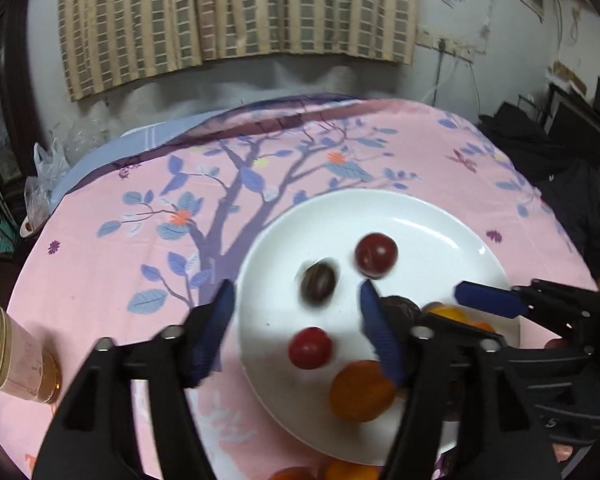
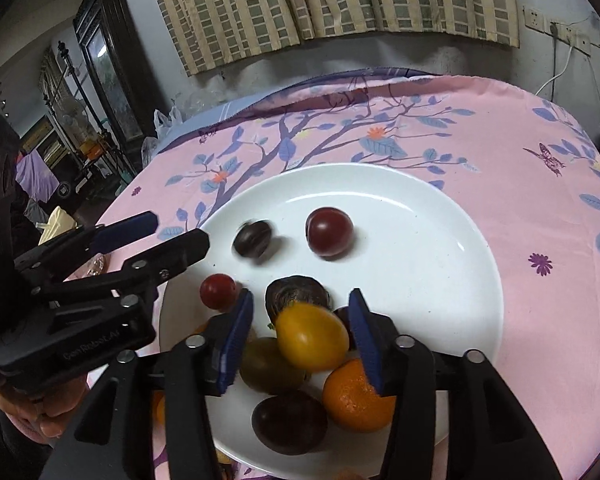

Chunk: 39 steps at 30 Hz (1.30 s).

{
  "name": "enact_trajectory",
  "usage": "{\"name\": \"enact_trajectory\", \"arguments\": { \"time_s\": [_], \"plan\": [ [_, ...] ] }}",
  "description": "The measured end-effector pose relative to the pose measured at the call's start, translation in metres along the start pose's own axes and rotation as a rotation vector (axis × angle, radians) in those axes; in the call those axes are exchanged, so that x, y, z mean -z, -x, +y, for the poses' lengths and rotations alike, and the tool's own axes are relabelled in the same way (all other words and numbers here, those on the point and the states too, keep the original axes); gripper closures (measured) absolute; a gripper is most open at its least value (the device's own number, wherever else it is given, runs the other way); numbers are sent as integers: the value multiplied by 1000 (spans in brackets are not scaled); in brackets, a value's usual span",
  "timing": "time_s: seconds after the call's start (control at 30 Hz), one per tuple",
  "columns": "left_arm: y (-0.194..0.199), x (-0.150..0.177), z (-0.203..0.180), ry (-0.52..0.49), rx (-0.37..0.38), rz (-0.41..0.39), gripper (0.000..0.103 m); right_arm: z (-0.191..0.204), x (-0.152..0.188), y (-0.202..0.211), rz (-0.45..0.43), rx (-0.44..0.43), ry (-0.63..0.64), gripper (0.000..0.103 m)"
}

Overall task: Organize fruits
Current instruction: 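Drop both fruits onto the white plate and pull the tools back, then grasp a mangosteen with the right tool while the left tool grasps an orange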

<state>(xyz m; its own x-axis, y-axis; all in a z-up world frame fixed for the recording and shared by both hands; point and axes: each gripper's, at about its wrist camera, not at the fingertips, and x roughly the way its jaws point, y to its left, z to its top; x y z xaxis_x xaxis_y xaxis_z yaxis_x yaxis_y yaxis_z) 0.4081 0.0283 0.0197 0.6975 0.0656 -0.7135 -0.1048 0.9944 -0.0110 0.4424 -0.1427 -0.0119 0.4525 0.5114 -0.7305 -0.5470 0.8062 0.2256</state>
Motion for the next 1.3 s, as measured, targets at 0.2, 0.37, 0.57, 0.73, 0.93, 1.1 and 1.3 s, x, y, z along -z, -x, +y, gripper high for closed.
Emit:
{"name": "enact_trajectory", "arguments": {
  "time_s": [0.2,0.37,0.57,0.73,0.93,1.1,1.3],
  "plan": [
    [24,4,-1,-24,-29,-45,29,17,11,28,-37,16,40,45],
    [47,18,-2,-33,-23,-55,25,38,32,49,-38,2,71,45],
    [63,49,8,-4,-31,-19,23,61,73,61,-7,-9,92,45],
    [74,77,17,4,-42,4,20,78,125,71,44,-3,96,45],
    [80,100,20,-9,-37,18,20,95,166,68,121,42,136,45],
    [83,112,21,-13,-20,19,20,105,178,63,162,105,173,45],
    [78,120,28,-2,-11,40,20,109,182,58,176,152,192,50]
  ]
}}
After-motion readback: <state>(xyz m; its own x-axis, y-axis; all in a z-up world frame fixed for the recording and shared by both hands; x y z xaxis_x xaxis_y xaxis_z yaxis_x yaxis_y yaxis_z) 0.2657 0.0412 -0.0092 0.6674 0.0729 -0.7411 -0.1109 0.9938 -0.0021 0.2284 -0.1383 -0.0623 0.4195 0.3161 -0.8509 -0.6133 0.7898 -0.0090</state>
